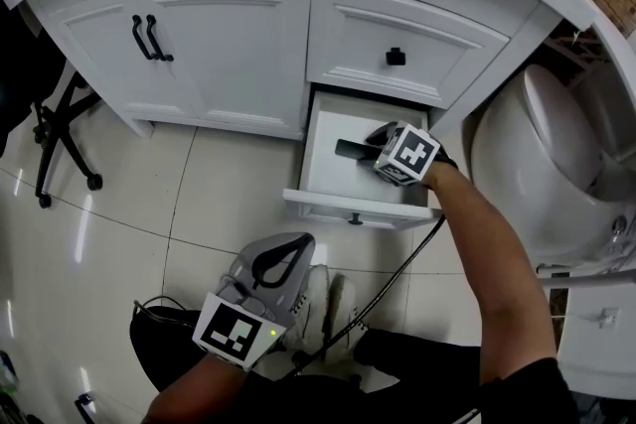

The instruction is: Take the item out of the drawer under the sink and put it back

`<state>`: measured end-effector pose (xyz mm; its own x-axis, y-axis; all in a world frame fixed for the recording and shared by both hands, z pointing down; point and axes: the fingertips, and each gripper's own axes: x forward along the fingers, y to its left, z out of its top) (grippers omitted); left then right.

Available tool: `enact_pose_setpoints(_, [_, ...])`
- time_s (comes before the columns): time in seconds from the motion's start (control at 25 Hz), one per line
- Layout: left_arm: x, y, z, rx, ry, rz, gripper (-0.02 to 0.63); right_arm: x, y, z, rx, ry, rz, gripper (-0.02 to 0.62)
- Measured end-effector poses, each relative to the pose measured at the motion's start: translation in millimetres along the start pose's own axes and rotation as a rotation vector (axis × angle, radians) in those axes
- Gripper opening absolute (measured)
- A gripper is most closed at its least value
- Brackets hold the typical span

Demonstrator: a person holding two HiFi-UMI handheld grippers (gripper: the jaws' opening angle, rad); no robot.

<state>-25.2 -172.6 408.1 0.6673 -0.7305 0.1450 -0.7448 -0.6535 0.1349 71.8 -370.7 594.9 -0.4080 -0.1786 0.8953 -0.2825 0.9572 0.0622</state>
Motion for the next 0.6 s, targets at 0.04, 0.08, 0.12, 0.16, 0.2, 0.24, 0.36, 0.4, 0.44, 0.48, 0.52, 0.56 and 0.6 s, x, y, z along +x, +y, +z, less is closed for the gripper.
enact_pose_setpoints(0.04, [0.7,-0.4,-0.5,0.000,0.001,-0.001,0.005,1.5,0.3,-1.7,0.005,0.009,0.008,0.190])
enact_pose_setpoints(0.08, [1.3,-0.4,-1.0,-0.002,0.001,-0.002,0.006,2.8,0.3,-3.0,0.009,0.018,0.012,0.190])
enact_pose_setpoints(0.12, [1.7,-0.1,-1.5,-0.004,0.002,-0.002,0.005,3.6,0.1,-3.5,0.011,0.024,0.015,0.190])
enact_pose_setpoints(0.16, [2.1,0.5,-2.1,-0.006,0.002,-0.001,0.005,4.2,0.1,-3.5,0.014,0.027,0.019,0.190])
enact_pose_setpoints(0.2, [2.3,1.1,-2.5,-0.009,0.003,0.000,0.005,4.6,0.2,-3.4,0.022,0.029,0.024,0.190])
enact_pose_setpoints(0.24, [2.5,1.5,-2.8,-0.009,0.004,0.001,0.005,4.9,0.4,-3.5,0.031,0.031,0.031,0.189])
enact_pose_setpoints(0.36, [3.1,0.3,-2.8,-0.005,0.005,-0.001,0.006,5.5,1.8,-4.5,0.049,0.041,0.056,0.176])
enact_pose_setpoints(0.4, [2.9,-0.2,-2.5,-0.004,0.005,-0.001,0.005,5.7,2.2,-4.6,0.049,0.042,0.061,0.169])
enact_pose_setpoints(0.44, [2.4,-0.8,-1.9,-0.004,0.005,0.000,0.005,5.8,2.5,-4.5,0.049,0.042,0.062,0.169])
enact_pose_setpoints(0.48, [1.5,-1.5,-1.0,-0.004,0.004,0.001,0.006,5.7,2.6,-4.5,0.048,0.042,0.059,0.169])
enact_pose_setpoints(0.52, [0.4,-2.3,0.0,-0.004,0.003,0.002,0.006,5.4,2.6,-4.6,0.049,0.041,0.054,0.169])
enact_pose_setpoints(0.56, [-1.0,-3.0,1.1,-0.003,0.001,0.002,0.005,4.9,2.6,-5.0,0.049,0.041,0.046,0.167])
enact_pose_setpoints(0.6, [-2.6,-3.5,2.4,-0.002,-0.002,0.002,0.005,4.3,2.7,-5.6,0.047,0.041,0.037,0.167])
